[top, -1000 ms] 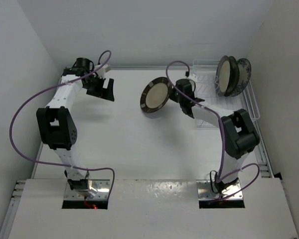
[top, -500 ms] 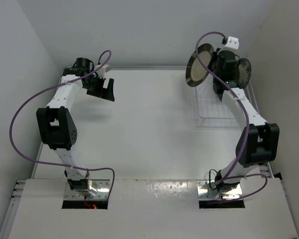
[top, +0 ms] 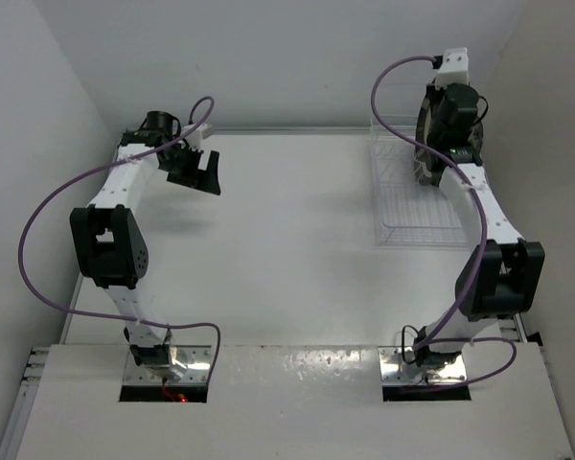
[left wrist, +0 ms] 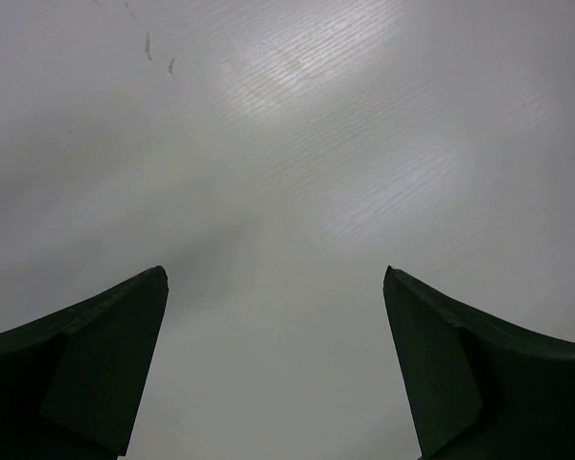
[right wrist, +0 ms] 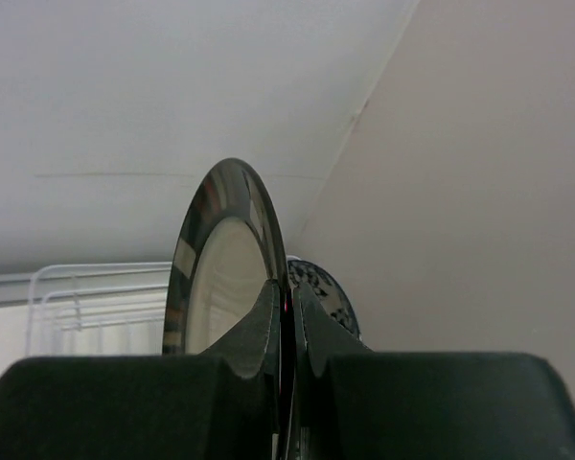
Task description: Load the plates into the dish rack
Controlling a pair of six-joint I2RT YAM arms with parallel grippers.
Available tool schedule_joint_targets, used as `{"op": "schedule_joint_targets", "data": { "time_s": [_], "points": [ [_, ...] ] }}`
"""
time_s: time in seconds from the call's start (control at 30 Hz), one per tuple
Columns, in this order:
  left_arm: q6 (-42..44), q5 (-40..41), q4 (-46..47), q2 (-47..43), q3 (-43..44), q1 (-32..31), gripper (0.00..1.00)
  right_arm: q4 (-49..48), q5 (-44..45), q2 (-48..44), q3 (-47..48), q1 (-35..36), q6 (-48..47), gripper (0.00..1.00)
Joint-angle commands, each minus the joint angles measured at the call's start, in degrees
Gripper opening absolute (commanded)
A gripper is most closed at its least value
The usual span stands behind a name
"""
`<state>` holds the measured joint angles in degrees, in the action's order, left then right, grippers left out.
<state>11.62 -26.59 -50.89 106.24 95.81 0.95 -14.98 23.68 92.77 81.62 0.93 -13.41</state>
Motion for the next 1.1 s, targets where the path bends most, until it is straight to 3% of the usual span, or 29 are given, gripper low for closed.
{"op": "schedule_joint_targets", "data": {
  "time_s": [0.0,0.7,0.9,0.93,0.97,1.07],
  "points": [
    [0.69,-1.10,0.53,-1.56,1.05,0.46,1.00,-13.23,0.49,-2.07,-1.01,-0.67,-3.46,0.00],
    [0.69,-0.57,0.53,-2.09,0.52,0.46,1.00,-16.92,-2.94,6.10,-8.67,-2.43,-1.71,0.00],
    [0.69,-0.57,0.53,-2.09,0.52,0.46,1.00,-15.00,-3.20,7.86,-9.38,-2.25,4.08,0.01],
    [0.69,-0.57,0.53,-2.09,0.52,0.46,1.00,-14.47,-2.94,8.12,-8.51,-2.25,4.27,0.07],
    [0.69,-0.57,0.53,-2.09,0.52,0.46,1.00,-13.76,-2.59,9.00,-7.63,-2.25,4.53,0.21],
    [0.69,-0.57,0.53,-2.09,0.52,0.46,1.00,-11.04,-2.68,9.10,-5.78,-2.25,4.71,0.41]
  ]
}}
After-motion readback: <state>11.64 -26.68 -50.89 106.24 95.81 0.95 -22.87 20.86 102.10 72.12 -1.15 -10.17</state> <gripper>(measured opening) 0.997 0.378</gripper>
